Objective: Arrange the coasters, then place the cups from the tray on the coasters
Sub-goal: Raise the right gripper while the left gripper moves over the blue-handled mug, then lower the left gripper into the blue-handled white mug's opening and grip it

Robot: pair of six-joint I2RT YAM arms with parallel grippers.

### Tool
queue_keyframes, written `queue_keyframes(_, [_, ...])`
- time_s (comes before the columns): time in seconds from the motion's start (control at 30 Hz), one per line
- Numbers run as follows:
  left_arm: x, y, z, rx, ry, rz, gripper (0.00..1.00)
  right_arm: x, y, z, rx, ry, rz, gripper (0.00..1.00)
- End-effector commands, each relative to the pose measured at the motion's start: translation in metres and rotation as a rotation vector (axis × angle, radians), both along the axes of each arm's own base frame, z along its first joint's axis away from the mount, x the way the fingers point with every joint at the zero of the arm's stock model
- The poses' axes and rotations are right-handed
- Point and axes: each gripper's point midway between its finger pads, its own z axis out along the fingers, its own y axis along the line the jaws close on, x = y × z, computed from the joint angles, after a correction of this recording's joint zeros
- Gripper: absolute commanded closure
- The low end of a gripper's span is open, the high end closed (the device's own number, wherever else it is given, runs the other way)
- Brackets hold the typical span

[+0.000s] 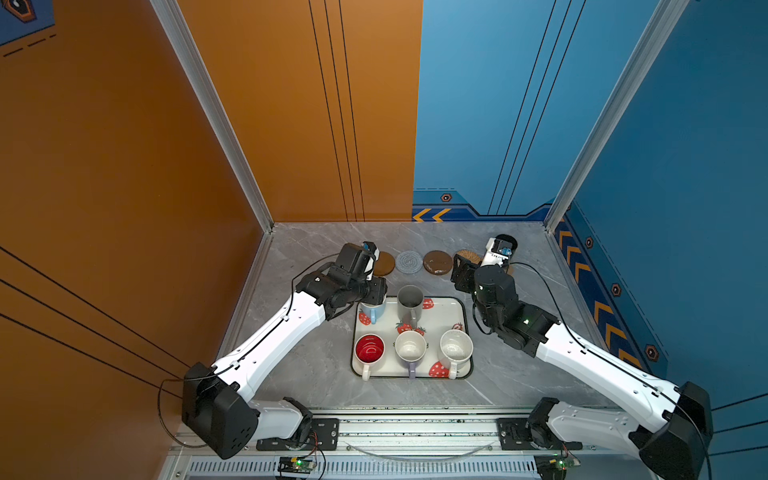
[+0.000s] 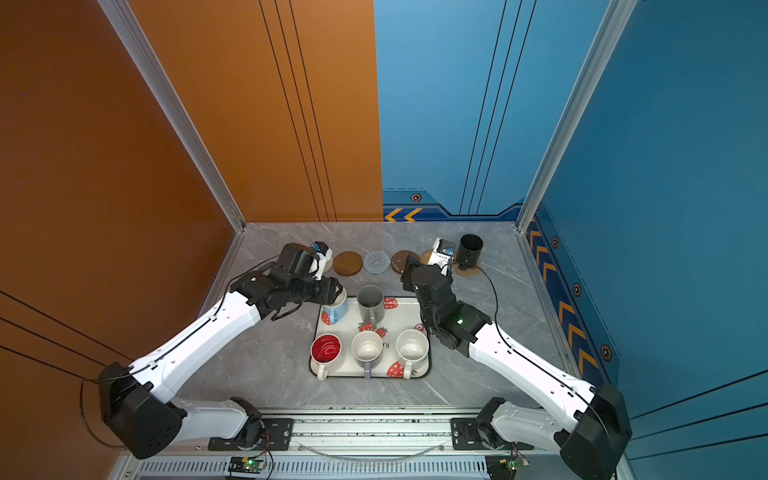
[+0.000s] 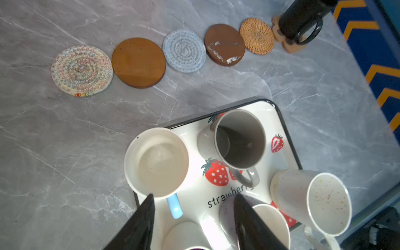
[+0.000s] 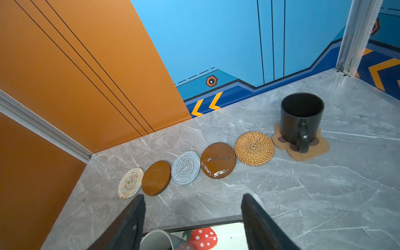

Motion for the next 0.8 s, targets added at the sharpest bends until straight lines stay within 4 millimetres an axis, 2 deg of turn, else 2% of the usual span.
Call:
queue_keyframes(0.0, [-0.007,0.001,-0.012,0.084,0.065,-0.005,0.43,-0.001,-0.006,-0.002,0.021,-0.008,-0.026,0.31])
queue_keyframes(0.2, [-0.015,-0.005,-0.021,0.146,0.111,-0.025,0.43,-0.002,-0.006,-0.003,0.026,-0.004,-0.018,0.31])
queue_keyframes(0.5, [-0.028,0.006,-0.027,0.205,0.132,-0.003,0.43,-0.007,-0.013,-0.003,0.045,-0.015,-0.028,0.31])
queue_keyframes(0.77, [-0.030,0.008,-0.045,0.255,0.176,0.002,0.44,-0.008,-0.012,-0.003,0.051,-0.012,-0.022,0.31])
